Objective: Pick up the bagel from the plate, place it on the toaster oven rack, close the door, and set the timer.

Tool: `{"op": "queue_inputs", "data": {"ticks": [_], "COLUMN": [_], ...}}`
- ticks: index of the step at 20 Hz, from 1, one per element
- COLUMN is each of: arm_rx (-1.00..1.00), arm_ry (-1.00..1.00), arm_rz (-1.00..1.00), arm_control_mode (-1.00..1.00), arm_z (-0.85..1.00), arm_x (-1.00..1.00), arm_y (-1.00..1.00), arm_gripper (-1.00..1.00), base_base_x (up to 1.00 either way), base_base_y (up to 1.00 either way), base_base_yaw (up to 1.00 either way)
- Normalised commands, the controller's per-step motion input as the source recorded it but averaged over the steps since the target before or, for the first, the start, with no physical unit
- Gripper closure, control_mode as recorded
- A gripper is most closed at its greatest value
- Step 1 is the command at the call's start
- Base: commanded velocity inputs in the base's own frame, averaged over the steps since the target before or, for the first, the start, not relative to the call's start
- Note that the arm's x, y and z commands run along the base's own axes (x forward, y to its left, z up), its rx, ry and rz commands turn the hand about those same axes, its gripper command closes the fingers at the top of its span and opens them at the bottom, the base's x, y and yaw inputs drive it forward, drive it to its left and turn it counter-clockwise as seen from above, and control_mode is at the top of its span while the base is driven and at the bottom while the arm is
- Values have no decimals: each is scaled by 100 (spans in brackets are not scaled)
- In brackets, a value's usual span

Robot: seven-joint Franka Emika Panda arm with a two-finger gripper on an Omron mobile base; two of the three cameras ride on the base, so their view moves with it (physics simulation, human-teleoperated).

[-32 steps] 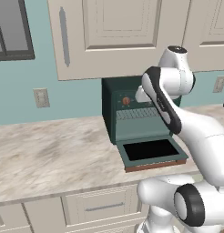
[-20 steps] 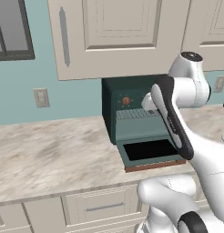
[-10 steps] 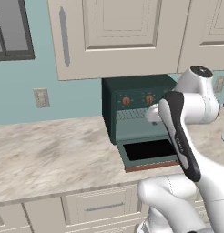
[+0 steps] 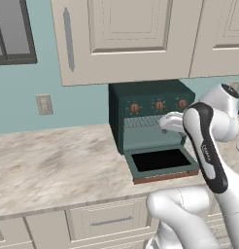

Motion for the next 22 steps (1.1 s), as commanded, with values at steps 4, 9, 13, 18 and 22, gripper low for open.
{"op": "queue_inputs", "data": {"ticks": [4,9,13,18,22], "arm_rx": [13,9,21,27,26], "arm_ry": [-21,-11,-2,-1,-5], "arm_rz": [-7,-30,-3,1,5], "arm_control_mode": [-100,-100,-100,-100,-100], "arm_z": [-16,-20,-1,0,0], "arm_x": [27,38,47,54,39], "arm_y": [-30,-6,-9,-3,-13], "arm_gripper": [-100,-100,-100,-100,-100], "base_base_x": [0,0,0,0,0], "base_base_y": [0,0,0,0,0], "base_base_yaw": [0,0,0,0,0]}}
